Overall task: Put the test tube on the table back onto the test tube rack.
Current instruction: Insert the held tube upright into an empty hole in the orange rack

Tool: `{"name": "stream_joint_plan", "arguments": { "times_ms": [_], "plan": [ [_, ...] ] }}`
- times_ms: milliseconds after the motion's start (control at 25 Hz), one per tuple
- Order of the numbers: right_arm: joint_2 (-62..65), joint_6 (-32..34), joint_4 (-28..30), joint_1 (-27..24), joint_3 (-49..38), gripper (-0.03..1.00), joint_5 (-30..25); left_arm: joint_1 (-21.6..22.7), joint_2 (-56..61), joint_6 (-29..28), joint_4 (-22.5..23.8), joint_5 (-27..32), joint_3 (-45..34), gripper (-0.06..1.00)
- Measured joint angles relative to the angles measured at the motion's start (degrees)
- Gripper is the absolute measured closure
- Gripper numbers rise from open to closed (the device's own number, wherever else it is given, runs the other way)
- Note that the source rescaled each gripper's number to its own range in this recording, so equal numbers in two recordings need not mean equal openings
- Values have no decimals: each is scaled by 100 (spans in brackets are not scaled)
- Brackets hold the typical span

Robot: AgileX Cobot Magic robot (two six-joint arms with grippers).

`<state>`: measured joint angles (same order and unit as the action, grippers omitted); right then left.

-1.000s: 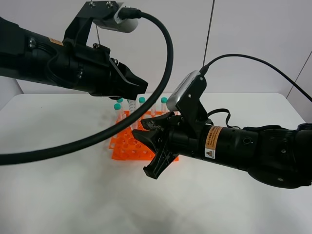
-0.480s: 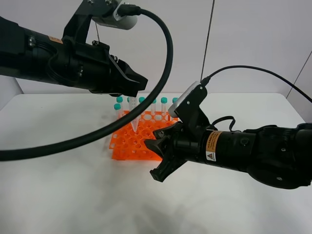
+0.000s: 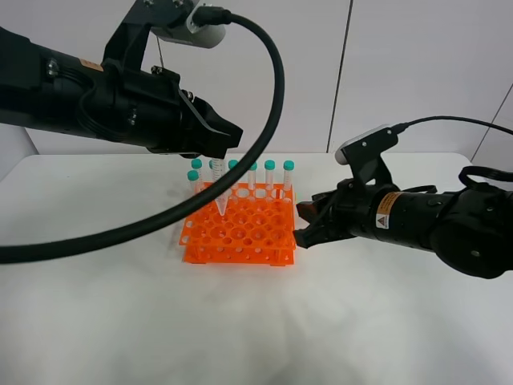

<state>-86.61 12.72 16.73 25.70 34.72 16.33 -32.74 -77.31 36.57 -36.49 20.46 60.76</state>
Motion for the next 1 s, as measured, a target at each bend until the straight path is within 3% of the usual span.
{"name": "stream_joint_plan", "arguments": {
  "times_ms": [120,440,600,680,920,1000],
  "plan": [
    [0,21,-128,-358,75,56,-390,0,0,0,0,0,0,93],
    [0,42,-325,-894,1134,56,-2840,0,0,4,0,0,0,93],
    [0,-72,-427,-1228,1465,56,-3556,0,0,4,0,0,0,93],
    [0,-427,-751,-1415,1494,56,-3736,0,0,6,0,0,0,93],
    [0,-2269,-2805,-2185,1496,56,-3956,0,0,98,0,0,0,93],
    [0,-2650,-3198,-2410,1496,56,-3993,0,0,110,0,0,0,93]
  ]
}}
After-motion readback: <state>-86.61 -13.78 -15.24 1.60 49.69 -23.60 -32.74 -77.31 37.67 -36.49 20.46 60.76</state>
